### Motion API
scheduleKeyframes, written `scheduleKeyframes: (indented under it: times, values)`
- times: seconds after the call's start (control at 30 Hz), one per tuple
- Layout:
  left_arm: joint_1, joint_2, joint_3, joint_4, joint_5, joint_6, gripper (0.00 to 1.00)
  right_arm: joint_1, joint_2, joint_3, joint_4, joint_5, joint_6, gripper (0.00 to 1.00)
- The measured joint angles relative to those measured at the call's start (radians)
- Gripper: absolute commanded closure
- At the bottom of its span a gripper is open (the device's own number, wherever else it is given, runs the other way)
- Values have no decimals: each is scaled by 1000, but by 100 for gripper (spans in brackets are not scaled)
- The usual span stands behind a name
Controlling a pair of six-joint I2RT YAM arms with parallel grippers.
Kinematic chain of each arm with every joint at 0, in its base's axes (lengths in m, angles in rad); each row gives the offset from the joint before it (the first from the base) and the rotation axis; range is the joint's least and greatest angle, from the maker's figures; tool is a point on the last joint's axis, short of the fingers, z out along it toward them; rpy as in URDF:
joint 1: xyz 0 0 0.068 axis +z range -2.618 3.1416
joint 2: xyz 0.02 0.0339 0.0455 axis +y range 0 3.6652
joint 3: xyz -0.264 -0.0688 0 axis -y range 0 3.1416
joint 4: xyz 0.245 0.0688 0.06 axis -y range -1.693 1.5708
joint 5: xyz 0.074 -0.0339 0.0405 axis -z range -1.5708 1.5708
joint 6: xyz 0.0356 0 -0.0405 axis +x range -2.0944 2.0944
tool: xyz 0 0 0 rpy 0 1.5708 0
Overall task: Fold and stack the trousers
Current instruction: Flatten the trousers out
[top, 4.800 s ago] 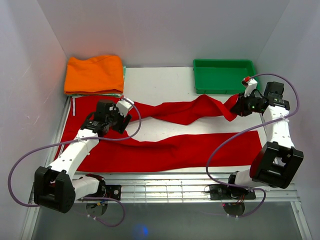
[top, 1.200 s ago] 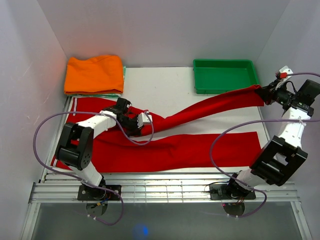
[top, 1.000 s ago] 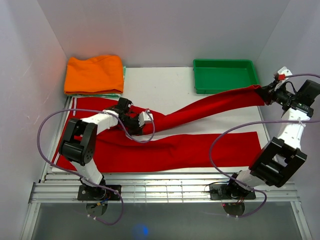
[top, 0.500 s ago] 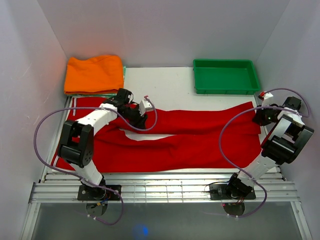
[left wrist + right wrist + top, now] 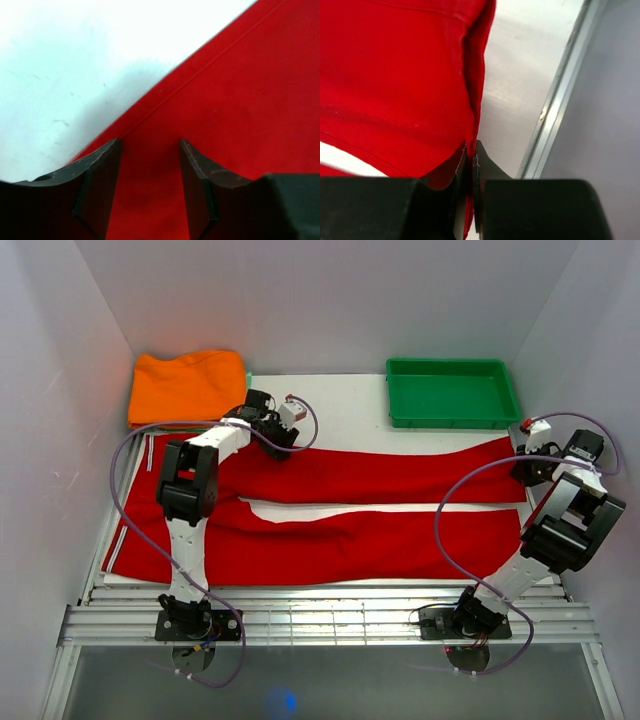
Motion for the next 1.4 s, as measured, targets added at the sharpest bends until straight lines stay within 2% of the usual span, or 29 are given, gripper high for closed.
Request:
scheduleKeyframes:
  times: [0.03,0.17,0.2,0.23,0.27,0.3,0.37,0.4,0.43,0.47,0.53,0.67,0.73,0.87,1.0,1.1,1.23,1.4]
  values:
    - [5,38,14,-6,-13,-5,41,3,-3,0,19,0,14,92]
    - [25,121,106,-2,-45,-45,44,22,17,42,44,7,62,71]
    - [27,140,132,-8,-50,-55,44,27,32,68,40,11,69,50]
    - [31,159,164,-16,-55,-66,43,32,50,101,27,17,80,38]
    - [33,181,200,-22,-63,-77,42,36,68,135,9,24,80,32]
    - [33,199,229,-23,-74,-87,39,37,80,164,-10,36,80,19]
    - [34,216,260,-29,-79,-101,37,42,89,206,-51,62,77,10]
    - [35,216,261,-33,-80,-107,36,41,87,220,-74,74,69,8]
    - [35,212,261,-41,-80,-114,28,36,80,232,-103,91,58,9]
    - [35,208,260,-44,-80,-117,14,31,73,240,-127,97,44,11]
    - [39,192,257,-62,-77,-134,2,14,51,265,-216,106,-3,17]
    - [49,80,206,-110,-56,-168,2,5,-7,337,-476,105,-145,26]
    - [68,-37,142,-144,-33,-180,2,24,-52,320,-587,106,-203,25]
    - [161,-272,27,-200,29,-188,2,83,-161,92,-667,148,-245,22]
    - [354,-459,-119,-245,79,-166,2,92,-183,-117,-641,228,-201,22]
    - [497,-529,-237,-276,79,-125,2,88,-190,-196,-581,285,-147,22]
    - [622,-567,-356,-341,77,-53,2,87,-218,-250,-468,348,-111,23]
    - [750,-568,-422,-375,56,29,2,79,-189,-280,-376,428,-109,26]
